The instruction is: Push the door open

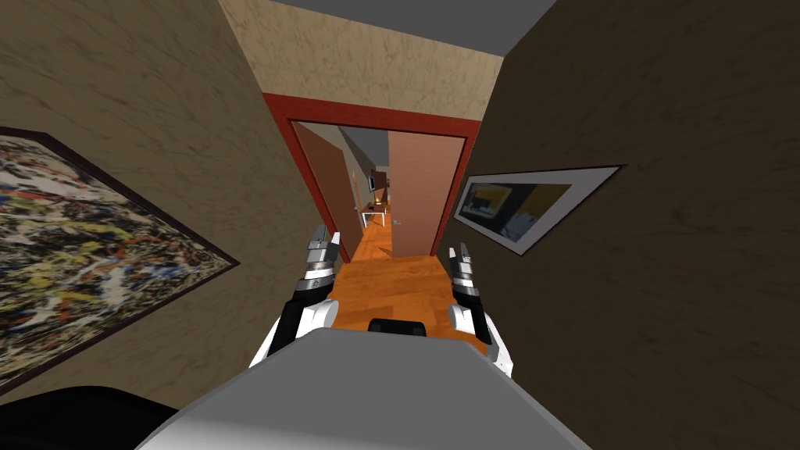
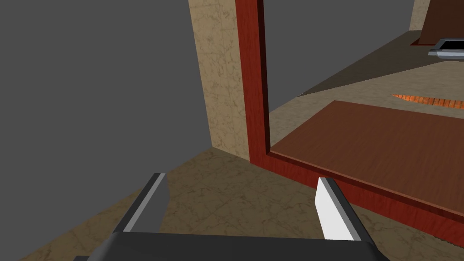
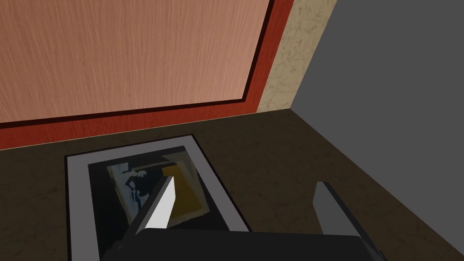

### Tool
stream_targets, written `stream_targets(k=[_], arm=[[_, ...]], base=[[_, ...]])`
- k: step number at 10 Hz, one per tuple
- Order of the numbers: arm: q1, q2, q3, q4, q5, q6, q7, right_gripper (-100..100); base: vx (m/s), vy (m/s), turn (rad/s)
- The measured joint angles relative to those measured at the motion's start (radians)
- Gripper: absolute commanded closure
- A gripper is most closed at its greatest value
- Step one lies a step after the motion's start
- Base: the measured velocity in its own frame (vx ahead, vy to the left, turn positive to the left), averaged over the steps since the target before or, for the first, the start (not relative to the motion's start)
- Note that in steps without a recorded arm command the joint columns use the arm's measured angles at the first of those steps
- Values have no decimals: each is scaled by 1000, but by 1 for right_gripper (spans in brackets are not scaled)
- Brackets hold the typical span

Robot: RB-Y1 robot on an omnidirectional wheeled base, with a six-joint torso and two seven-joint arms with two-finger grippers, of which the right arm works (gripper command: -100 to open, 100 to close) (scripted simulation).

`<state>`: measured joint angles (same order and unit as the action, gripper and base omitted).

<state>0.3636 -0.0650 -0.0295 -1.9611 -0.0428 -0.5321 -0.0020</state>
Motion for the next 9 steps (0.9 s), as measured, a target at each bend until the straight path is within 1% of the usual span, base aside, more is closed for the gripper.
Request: stream_targets(k=[2, 4, 5, 6, 8, 9], arm=[[-31, -4, -3, 54, -1, -6, 0, -100], [-41, -10, -3, 97, -3, -18, -1, -100], [-50, -12, -3, 123, -4, -24, -2, -100], [-63, -15, -5, 157, -5, -35, -3, -100], [-89, -20, -7, 208, -7, -39, -3, -100], [-104, -19, -7, 241, -7, -47, -2, -100]], base=[[95, 32, 41], [104, 50, 38], [113, 38, 37], [95, 29, 39], [96, 37, 50], [100, 30, 41]])
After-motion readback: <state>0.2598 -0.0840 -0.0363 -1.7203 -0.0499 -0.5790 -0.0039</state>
